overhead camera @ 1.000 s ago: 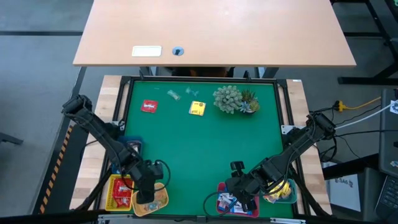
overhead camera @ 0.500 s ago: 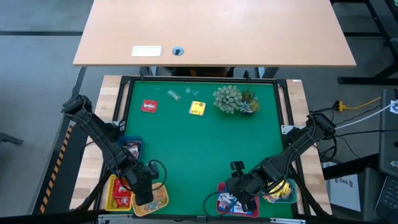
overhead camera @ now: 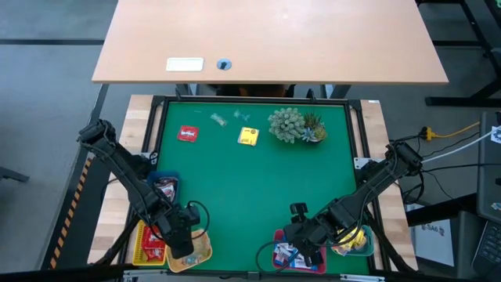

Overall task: Sort candy
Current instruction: Put the yellow candy into the green bin

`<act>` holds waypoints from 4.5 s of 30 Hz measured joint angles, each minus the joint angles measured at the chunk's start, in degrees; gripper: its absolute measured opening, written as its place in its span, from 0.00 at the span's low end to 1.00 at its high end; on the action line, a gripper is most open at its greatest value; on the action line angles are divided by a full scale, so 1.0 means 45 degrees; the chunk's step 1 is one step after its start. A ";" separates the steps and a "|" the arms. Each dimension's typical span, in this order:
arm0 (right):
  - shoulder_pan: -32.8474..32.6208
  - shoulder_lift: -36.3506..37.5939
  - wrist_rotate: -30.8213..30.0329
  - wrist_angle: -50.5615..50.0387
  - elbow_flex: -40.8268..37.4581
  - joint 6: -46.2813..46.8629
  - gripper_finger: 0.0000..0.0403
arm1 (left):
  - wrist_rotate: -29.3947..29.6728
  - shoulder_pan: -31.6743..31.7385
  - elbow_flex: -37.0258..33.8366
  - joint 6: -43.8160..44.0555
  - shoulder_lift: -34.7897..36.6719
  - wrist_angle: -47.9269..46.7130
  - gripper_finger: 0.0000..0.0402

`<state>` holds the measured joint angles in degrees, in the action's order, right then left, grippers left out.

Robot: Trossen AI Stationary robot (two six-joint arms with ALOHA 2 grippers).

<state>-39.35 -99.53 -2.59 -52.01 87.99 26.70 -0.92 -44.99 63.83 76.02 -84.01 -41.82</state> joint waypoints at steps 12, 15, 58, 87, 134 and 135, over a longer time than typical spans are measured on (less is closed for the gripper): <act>0.0309 0.0000 -0.4755 0.0039 0.0000 -0.1103 0.48 | 0.2464 0.0581 0.0000 -0.2280 0.0000 0.0015 0.50; 0.1060 0.0000 -0.5353 0.0319 0.0000 -0.1147 0.48 | 0.2835 0.0870 0.0000 -0.2986 0.0000 0.0028 0.50; 1.1540 -0.5173 -0.2173 0.5560 0.0000 -0.5672 0.48 | 0.3086 0.1486 0.0000 -0.4700 0.0000 0.0466 0.50; 1.1576 -0.5829 -0.0307 0.5610 0.0044 -0.5668 0.18 | 0.3102 0.1481 0.0000 -0.4690 0.0000 0.0549 0.50; -0.0569 -0.4563 0.1225 -0.8444 0.7904 -0.1113 0.05 | 0.3758 0.0913 0.0000 -0.4685 0.0000 0.1012 0.50; -0.0894 -0.4524 0.1135 -0.8434 0.7590 -0.0625 0.05 | 0.3758 0.0890 0.0000 -0.4685 0.0000 0.1104 0.50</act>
<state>-43.38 -119.88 2.51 -89.96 122.14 23.89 15.99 -40.99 63.83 54.94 -84.01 -36.86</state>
